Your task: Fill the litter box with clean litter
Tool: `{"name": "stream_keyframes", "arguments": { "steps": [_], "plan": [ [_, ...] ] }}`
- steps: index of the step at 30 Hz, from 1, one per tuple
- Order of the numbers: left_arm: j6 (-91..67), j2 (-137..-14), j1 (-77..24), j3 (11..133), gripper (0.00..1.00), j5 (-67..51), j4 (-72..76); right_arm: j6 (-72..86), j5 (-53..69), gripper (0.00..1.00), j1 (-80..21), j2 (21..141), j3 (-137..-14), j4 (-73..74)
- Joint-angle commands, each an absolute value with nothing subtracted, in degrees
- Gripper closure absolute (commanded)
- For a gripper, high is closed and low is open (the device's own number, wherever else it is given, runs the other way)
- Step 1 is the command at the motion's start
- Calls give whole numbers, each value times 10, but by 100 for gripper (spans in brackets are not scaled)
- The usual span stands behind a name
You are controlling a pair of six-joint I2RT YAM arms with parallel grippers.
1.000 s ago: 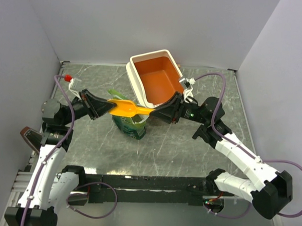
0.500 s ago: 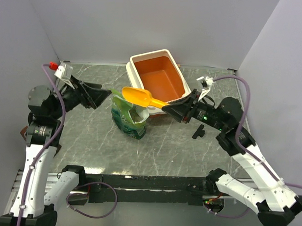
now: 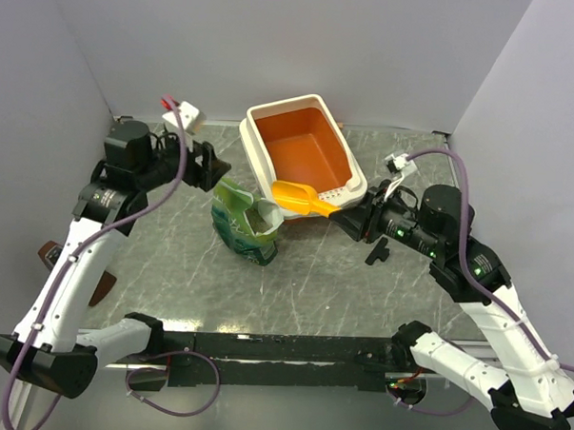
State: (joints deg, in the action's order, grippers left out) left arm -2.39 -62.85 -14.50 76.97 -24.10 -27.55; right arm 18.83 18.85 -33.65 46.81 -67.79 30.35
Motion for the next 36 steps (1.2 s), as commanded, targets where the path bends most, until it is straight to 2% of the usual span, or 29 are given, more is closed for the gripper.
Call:
{"name": "stream_keyframes", "arguments": {
  "steps": [1,6,7,8,9,11,22,31,36],
  "plan": [
    [155,-598,-172,736,25,-221,-239,171,179,100,-341,467,-705,365],
    [282,-570,-177,692,24,-274,-225,172,169,100,-342,448,-697,404],
    [307,-564,-179,683,23,-286,-226,173,173,100,-342,445,-693,410],
    [328,-557,-181,675,15,-296,-230,174,176,100,-342,440,-687,412],
    [353,-553,-187,667,11,-300,-230,176,177,100,-342,433,-680,411],
    [373,-546,-199,664,10,-296,-232,177,178,100,-341,420,-666,409],
    [421,-551,-307,678,12,-135,-338,181,189,100,-342,376,-628,403],
    [500,-566,-358,640,15,23,-273,179,205,100,-342,353,-621,403],
    [538,-583,-365,630,14,45,-262,182,210,100,-343,352,-610,399]
  ]
}}
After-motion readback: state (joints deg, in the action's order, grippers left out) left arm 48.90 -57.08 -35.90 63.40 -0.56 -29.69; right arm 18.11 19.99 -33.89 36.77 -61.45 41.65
